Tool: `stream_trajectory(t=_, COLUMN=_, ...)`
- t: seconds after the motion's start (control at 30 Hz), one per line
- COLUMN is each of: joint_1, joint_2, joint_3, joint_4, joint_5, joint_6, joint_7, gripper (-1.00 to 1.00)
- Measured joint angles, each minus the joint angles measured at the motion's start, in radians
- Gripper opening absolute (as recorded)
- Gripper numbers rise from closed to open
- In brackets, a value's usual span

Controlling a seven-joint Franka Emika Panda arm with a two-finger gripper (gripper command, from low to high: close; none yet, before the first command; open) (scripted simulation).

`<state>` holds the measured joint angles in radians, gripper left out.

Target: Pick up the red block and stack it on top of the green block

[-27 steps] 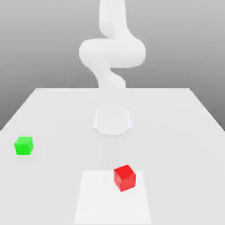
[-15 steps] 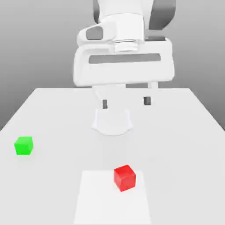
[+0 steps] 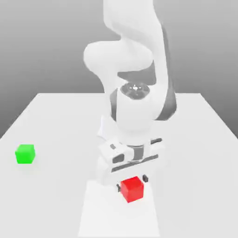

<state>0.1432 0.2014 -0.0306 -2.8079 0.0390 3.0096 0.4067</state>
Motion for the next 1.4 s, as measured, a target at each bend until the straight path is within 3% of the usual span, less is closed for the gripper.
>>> stream_trajectory(t=0.17, joint_1=-0.005, joint_2=0.009, joint_3=0.005, joint_4=0.001, joint_5=-0.001, joint_6=0.007, joint_7=0.001, gripper=-1.0)
stream_trajectory(t=0.43, joint_1=-0.007, joint_2=-0.229, joint_3=-0.034, joint_4=-0.031, joint_5=-0.047, joint_6=-0.198, joint_7=0.057, gripper=-1.0)
stream_trajectory(t=1.13, joint_1=-0.731, joint_2=-0.335, joint_3=-0.47, joint_4=0.02, joint_5=-0.177, joint_6=-0.34, joint_7=0.8, gripper=-1.0)
stream_trajectory(t=1.27, joint_1=-0.727, joint_2=-0.259, joint_3=-0.493, joint_4=0.027, joint_5=-0.094, joint_6=-0.276, joint_7=0.763, gripper=-1.0)
stream_trajectory(t=1.4, joint_1=-0.718, joint_2=-0.155, joint_3=-0.468, joint_4=0.031, joint_5=0.053, joint_6=-0.19, joint_7=0.66, gripper=-1.0)
